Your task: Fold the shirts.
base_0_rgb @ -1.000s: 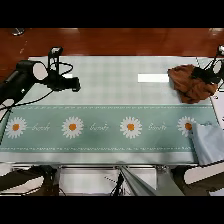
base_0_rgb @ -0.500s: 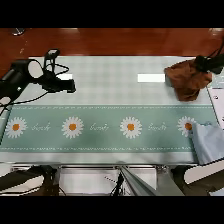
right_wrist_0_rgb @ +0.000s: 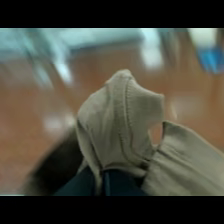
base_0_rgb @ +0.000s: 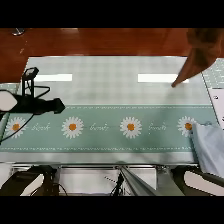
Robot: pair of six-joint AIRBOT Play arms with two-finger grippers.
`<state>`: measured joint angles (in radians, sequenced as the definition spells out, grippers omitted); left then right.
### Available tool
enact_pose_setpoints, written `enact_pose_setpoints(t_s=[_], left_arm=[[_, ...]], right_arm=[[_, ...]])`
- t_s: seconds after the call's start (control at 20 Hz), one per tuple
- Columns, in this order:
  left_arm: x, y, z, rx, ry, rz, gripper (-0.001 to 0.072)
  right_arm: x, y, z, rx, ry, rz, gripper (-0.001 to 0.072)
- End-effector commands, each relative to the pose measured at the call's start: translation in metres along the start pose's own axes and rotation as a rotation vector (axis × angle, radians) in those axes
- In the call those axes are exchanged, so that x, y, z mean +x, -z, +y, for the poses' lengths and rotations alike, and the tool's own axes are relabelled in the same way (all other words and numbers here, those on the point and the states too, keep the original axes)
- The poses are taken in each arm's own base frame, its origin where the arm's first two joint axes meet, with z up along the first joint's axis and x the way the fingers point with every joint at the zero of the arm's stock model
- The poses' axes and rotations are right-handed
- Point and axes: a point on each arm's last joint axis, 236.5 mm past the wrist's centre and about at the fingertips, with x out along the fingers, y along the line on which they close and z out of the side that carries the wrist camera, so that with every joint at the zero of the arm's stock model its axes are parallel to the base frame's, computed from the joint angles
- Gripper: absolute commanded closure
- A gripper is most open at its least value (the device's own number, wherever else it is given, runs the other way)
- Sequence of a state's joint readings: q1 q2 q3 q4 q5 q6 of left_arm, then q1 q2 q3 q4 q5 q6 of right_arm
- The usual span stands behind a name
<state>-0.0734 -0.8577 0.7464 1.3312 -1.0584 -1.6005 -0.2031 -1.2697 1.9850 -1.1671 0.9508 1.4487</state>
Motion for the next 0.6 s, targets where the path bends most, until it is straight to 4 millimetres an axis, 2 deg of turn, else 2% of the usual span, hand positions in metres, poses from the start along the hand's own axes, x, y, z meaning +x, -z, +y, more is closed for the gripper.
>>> enact_pose_setpoints(t_s=[0.0,0.15,0.3,0.45,0.55], left_arm=[[-0.008,0.025,-0.015,-0.045,0.085,-0.051,0.0008],[-0.017,0.023,-0.018,-0.036,0.091,-0.085,0.0008],[-0.016,0.030,-0.017,-0.035,0.090,-0.050,0.0008],[-0.016,0.032,-0.017,-0.035,0.090,-0.044,0.0008],[-0.016,0.032,-0.017,-0.035,0.090,-0.044,0.0008]], right_arm=[[-0.091,-0.042,0.084,-0.129,-0.150,-0.113,0.0689],[-0.138,-0.030,0.132,-0.213,-0.267,-0.084,0.0689],[-0.160,-0.002,0.160,-0.246,-0.360,0.013,0.0689],[-0.157,0.056,0.187,-0.256,-0.480,0.214,0.0689],[-0.144,0.112,0.205,-0.239,-0.554,0.383,0.0689]])
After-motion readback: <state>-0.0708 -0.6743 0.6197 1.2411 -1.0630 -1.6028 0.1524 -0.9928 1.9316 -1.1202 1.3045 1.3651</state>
